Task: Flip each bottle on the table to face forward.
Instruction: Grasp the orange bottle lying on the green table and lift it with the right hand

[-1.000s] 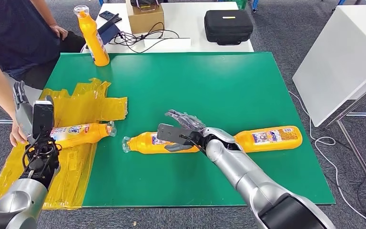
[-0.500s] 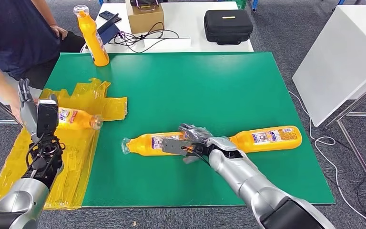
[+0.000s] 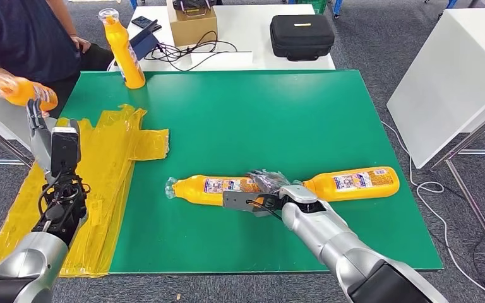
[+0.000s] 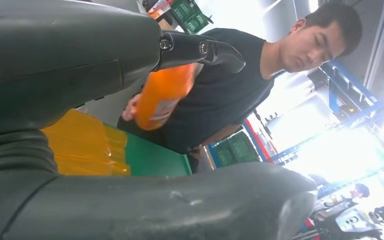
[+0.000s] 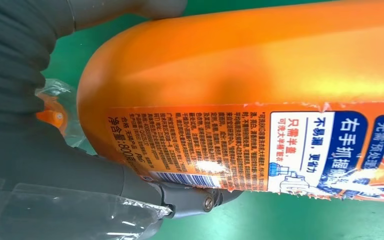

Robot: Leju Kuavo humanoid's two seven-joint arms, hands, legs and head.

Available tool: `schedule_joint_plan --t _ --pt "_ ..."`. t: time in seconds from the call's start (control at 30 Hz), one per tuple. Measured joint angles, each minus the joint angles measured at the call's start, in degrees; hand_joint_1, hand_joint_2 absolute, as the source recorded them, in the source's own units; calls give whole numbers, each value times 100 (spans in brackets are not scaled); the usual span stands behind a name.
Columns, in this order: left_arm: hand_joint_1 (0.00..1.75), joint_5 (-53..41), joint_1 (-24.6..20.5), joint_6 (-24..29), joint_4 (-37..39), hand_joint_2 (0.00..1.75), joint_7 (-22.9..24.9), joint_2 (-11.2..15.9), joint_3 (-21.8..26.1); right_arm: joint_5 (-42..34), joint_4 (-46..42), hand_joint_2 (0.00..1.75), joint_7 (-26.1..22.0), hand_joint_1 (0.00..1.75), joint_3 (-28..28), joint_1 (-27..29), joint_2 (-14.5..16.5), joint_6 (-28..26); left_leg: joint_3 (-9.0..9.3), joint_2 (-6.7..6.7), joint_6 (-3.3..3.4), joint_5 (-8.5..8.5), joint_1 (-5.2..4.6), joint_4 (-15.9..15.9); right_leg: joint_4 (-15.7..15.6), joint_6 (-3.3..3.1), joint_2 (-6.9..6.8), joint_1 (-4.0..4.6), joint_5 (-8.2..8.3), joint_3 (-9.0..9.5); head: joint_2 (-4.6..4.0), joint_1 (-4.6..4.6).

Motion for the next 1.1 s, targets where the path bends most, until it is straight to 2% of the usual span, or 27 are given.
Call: schedule_joint_plan --t 0.57,0.63,0.77,0.9,1.03,1.1 --pt "0 82 -87 -101 -17 0 0 -50 -157 -96 28 175 -61 175 -3 22 -93 -83 44 -1 0 0 -1 0 -2 0 0 -8 0 44 0 0" --pt "0 236 -112 -391 -6 0 0 -62 -173 -227 29 175 -86 175 -49 37 -97 -184 44 -1 0 0 -1 0 -2 0 0 -8 0 45 0 1" --pt "0 817 -184 -1576 125 0 2 -100 -106 -532 25 175 -204 175 -297 75 -117 -368 43 0 0 0 -2 -1 -1 1 0 -9 1 46 0 1" --pt "0 1083 -217 -2178 239 0 2 -138 -24 -682 2 175 -294 175 -479 90 -148 -440 42 2 0 0 -3 0 -1 2 2 -9 2 44 0 1" --pt "0 1638 -249 -3636 520 175 58 -217 155 -1054 -259 175 -533 175 -795 184 -214 -630 22 -2 0 1 -5 0 1 2 1 -9 3 28 0 1" --pt "0 1944 -230 -4334 654 175 234 -284 259 -1206 -569 175 -607 175 -1024 217 -270 -694 9 0 1 1 -6 1 2 3 3 -9 4 15 0 0"
